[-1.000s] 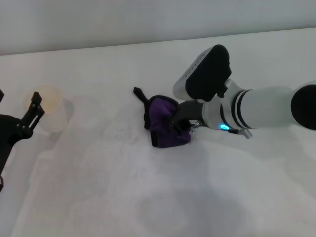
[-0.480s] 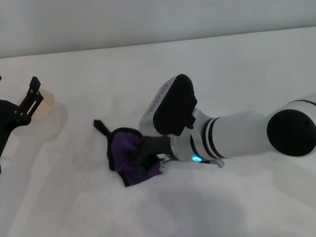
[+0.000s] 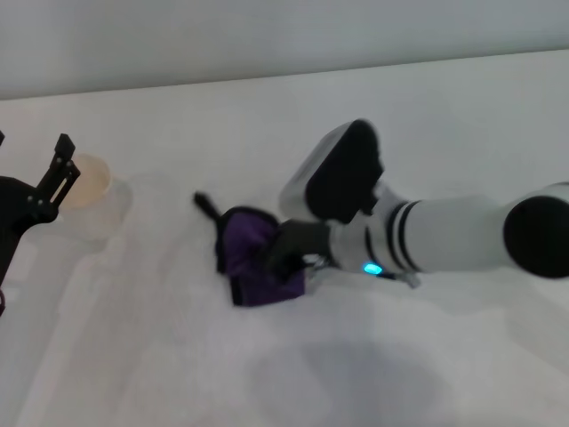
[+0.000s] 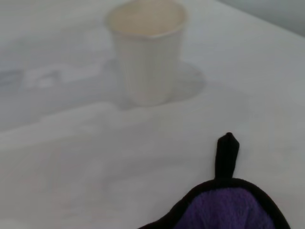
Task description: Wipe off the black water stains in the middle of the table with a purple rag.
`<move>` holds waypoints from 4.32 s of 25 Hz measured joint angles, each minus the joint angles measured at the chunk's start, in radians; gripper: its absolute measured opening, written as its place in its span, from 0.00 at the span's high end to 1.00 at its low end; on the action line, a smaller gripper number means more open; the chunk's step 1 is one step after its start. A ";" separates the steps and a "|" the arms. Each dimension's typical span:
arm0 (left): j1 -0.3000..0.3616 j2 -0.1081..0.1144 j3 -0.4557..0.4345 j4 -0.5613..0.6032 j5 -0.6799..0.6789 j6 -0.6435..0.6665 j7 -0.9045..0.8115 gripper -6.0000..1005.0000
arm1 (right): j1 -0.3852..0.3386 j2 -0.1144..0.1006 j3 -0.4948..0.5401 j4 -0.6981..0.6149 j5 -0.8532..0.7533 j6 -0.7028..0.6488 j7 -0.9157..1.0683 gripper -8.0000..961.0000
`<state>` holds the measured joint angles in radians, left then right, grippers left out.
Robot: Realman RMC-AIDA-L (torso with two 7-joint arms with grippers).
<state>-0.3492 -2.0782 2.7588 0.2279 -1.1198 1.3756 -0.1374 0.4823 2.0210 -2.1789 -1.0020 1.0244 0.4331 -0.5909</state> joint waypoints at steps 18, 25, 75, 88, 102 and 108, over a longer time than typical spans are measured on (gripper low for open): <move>0.012 0.000 -0.002 -0.005 -0.005 0.002 -0.001 0.12 | -0.162 -0.017 0.476 0.010 -0.003 0.171 -0.198 0.88; 0.010 0.000 -0.003 -0.001 -0.005 0.002 0.001 0.12 | -0.169 -0.018 0.633 0.010 0.005 0.345 -0.294 0.87; -0.001 -0.004 -0.005 0.016 -0.299 -0.071 -0.198 0.12 | -0.174 -0.020 1.465 0.842 1.313 0.770 -2.127 0.09; -0.036 -0.001 -0.018 0.011 -0.408 -0.164 -0.199 0.12 | -0.171 -0.016 1.476 0.889 1.315 0.766 -2.126 0.09; -0.062 0.000 -0.021 -0.001 -0.418 -0.212 -0.199 0.12 | -0.163 -0.013 1.502 0.903 1.315 0.766 -2.127 0.09; -0.092 0.001 -0.019 -0.020 -0.416 -0.249 -0.199 0.12 | -0.163 -0.013 1.523 0.910 1.315 0.769 -2.127 0.09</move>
<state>-0.4411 -2.0773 2.7400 0.2077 -1.5361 1.1270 -0.3360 0.3193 2.0079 -0.6559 -0.0923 2.3394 1.2020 -2.7183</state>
